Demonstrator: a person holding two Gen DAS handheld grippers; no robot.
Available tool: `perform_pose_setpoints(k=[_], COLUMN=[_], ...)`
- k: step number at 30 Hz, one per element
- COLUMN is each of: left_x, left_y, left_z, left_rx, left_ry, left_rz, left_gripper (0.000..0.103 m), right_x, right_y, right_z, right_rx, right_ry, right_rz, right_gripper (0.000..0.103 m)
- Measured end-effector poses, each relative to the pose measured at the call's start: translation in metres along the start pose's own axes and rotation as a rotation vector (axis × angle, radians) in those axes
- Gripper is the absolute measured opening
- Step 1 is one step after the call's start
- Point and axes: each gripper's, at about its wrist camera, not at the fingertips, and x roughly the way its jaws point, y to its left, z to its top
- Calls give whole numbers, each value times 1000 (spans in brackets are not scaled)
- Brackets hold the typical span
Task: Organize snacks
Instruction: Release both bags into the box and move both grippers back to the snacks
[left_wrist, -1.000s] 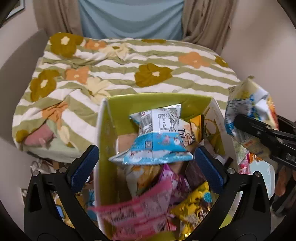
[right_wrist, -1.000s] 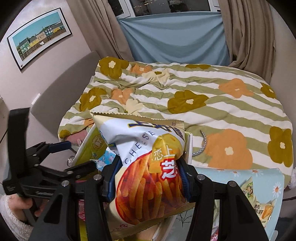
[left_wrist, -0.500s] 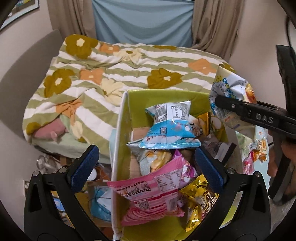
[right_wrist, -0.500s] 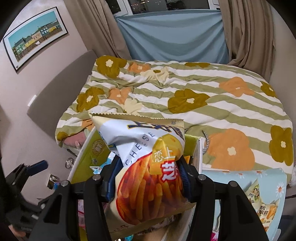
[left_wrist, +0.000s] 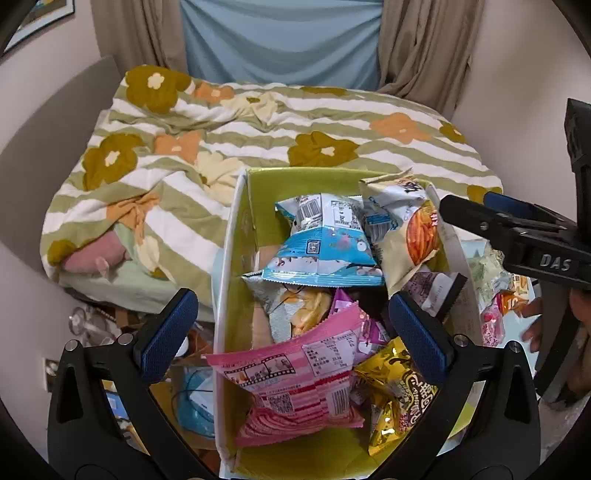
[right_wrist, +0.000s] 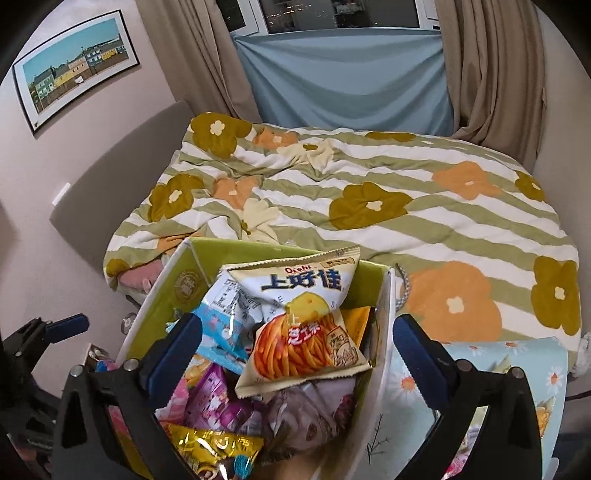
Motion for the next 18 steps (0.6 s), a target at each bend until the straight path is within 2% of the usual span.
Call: perform_pose_setpoints(k=[10, 15, 18], left_x=[-42, -53, -56], left_y=[-19, -41, -59], left_z=[2, 1, -2], left_rx=[44, 88, 116], left_ry=[-86, -107, -113], left_rz=[-29, -95, -144], left_gripper=[103, 103, 103], right_x=[-71, -108, -133], right_y=[4, -9, -17], right_z=[-1, -16, -26], right_rx=[16, 90, 125], right_ry=[-65, -94, -133], right_rz=[1, 14, -30], right_gripper=[103, 103, 103])
